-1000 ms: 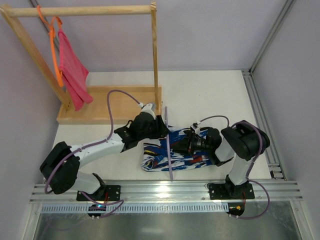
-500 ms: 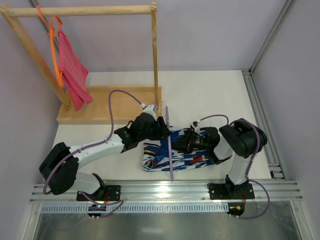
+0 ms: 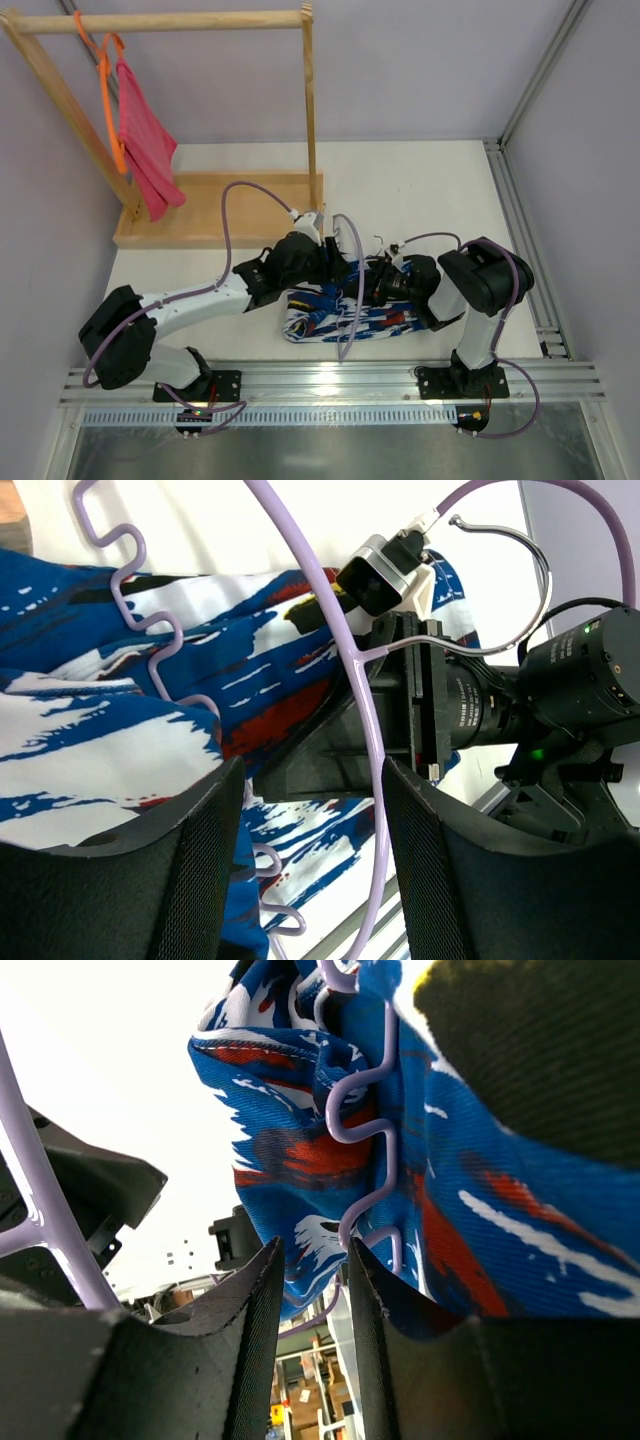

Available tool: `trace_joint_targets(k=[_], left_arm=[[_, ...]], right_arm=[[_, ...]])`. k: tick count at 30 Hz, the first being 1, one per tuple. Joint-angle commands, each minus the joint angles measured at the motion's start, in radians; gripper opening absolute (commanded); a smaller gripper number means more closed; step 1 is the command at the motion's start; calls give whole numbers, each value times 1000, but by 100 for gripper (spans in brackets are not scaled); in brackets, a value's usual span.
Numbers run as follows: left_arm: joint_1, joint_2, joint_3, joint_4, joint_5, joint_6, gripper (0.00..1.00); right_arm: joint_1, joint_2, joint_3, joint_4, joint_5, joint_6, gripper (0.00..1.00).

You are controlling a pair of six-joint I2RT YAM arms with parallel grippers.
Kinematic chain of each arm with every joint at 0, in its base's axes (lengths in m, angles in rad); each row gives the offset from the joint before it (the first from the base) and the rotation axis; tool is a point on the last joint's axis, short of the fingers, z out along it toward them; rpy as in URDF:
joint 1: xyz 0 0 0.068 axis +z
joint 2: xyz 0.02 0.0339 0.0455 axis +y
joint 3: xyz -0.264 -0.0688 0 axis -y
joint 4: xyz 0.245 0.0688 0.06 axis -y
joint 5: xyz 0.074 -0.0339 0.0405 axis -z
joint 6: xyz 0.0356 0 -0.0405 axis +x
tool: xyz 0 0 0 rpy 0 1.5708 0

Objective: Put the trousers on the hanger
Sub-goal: Place trousers on hanger

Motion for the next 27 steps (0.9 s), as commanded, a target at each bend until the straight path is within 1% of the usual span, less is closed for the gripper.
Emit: trace_joint_targets(k=[1,5,8,13,14,20,27], left_arm=[[-22,-39,-16,81,-52,-10,58],[-48,-35,-14,84,-70,-7,59],[-58,-32,-11,82,-78,-2,59],[-61,-45,-22,67,-99,1,60],[-61,-50,-24,62,-110,1,60],[-61,-53,-20,32,-110,19,61],[-62,-56,-54,56,-109,15,60]], right_arm=[[7,-29,-19,316,43,13,34],[8,-48,-20,310,45,25,34],[8,-69,-17,264,48,10,33],[11,-139,-9,105,54,-62,33],[11,-168,-3,42,56,-76,33],[25,-251,17,-135,88,-149,33],[53,-282,21,-207,134,-165,33]])
